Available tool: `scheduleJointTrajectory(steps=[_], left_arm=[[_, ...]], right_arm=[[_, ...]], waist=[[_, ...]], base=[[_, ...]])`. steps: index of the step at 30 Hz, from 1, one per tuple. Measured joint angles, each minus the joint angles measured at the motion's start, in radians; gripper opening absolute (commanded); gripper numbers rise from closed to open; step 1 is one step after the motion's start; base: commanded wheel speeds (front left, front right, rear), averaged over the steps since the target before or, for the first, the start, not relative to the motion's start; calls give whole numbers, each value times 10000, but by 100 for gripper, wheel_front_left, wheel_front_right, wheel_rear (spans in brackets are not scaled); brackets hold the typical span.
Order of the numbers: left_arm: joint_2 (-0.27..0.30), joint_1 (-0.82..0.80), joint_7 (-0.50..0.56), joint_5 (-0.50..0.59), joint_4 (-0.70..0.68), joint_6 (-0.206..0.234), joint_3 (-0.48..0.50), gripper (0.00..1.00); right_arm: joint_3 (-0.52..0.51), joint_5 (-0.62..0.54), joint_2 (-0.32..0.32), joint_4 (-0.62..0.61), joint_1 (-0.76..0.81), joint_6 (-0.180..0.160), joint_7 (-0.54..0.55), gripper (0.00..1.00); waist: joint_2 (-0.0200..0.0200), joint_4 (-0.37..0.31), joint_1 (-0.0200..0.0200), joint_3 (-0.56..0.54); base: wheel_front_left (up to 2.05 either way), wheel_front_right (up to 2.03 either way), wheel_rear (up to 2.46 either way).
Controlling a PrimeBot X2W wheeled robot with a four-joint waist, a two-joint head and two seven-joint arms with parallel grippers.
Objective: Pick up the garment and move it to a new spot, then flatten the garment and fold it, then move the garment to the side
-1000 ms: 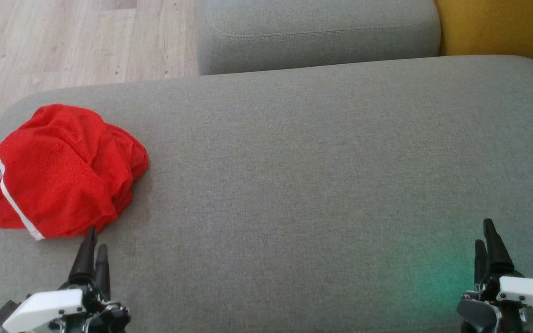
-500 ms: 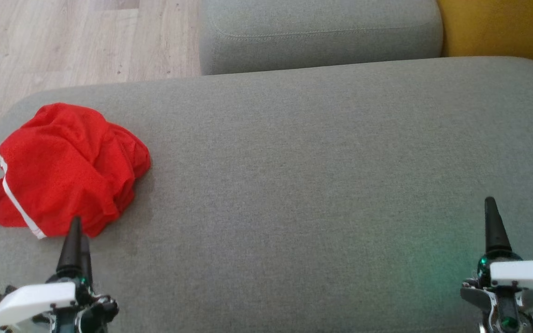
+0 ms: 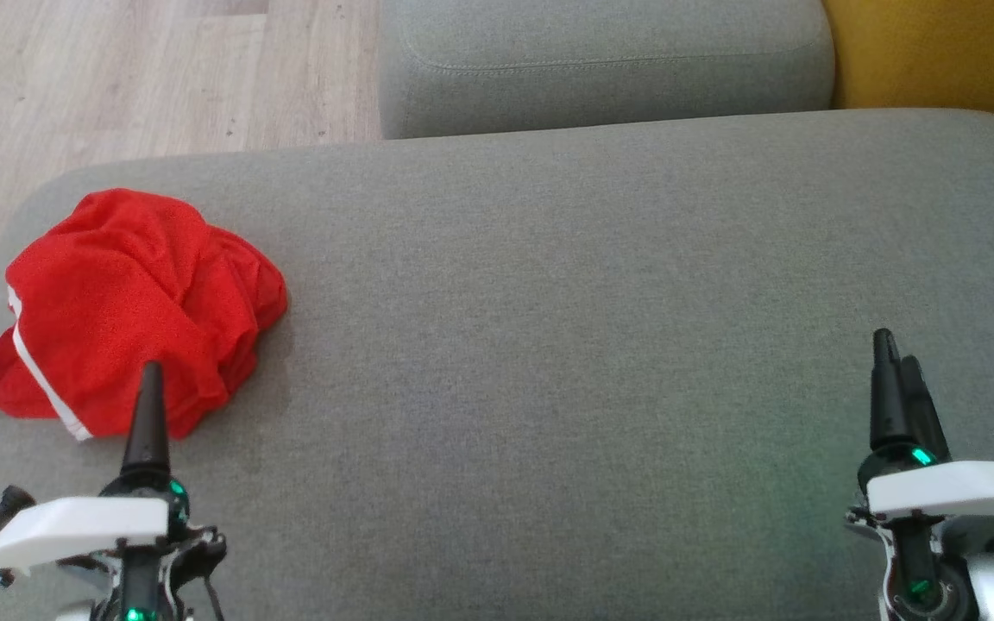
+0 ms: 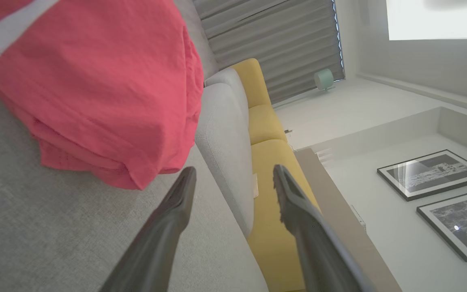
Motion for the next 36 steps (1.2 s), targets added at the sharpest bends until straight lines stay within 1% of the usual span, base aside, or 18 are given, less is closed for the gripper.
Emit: scheduleJointTrajectory(steps=[6, 7, 9, 16, 19, 22, 27, 32, 34, 36], left_arm=[[4, 7, -205, 1187, -299, 267, -418, 100], [4, 7, -205, 1187, -299, 267, -418, 100], [8, 7, -284, 1542, -449, 374, -535, 100], [12, 34, -433, 3051, -725, 487, -1009, 100], [21, 33, -525, 3507, -838, 688, -1179, 100], [23, 32, -612, 4115, -913, 738, -1388, 100], [27, 31, -788, 4995, -1005, 989, -1674, 100], [33, 31, -913, 5965, -1032, 1085, -1967, 100], [67, 31, -957, 6339, -1032, 1093, -2056, 100], [144, 29, -1018, 6719, -1035, 1218, -2251, 100]], right_arm=[[228, -986, -2, -96, 2, 0, -173, 100], [228, -986, -2, -96, 2, 0, -173, 100], [272, -1350, -2, -180, 3, 0, -230, 100], [483, -2539, -2, -295, 4, 0, -441, 100], [558, -3016, -2, -316, 4, 0, -525, 100], [623, -3465, -2, -318, 4, 0, -616, 100], [688, -4228, -4, -316, 4, 0, -750, 100], [752, -4972, -4, -318, 4, 0, -876, 100], [792, -5273, -4, -318, 4, 0, -949, 100], [800, -5545, -4, -318, 4, 0, -999, 100]], waist=[[0, 22, 0, -31], [0, 22, 0, -31], [0, 20, 0, -32], [0, -35, 0, -14], [0, -60, 0, 17], [0, -73, 0, 45], [0, -58, 0, 84], [0, -38, 0, 106], [0, -25, 0, 111], [0, -9, 0, 114]], base=[[0, 0, 0], [0, 0, 0], [0, 0, 0], [0, 0, 0], [0, 0, 0], [0, 0, 0], [0, 0, 0], [0, 0, 0], [0, 0, 0], [0, 0, 0]])
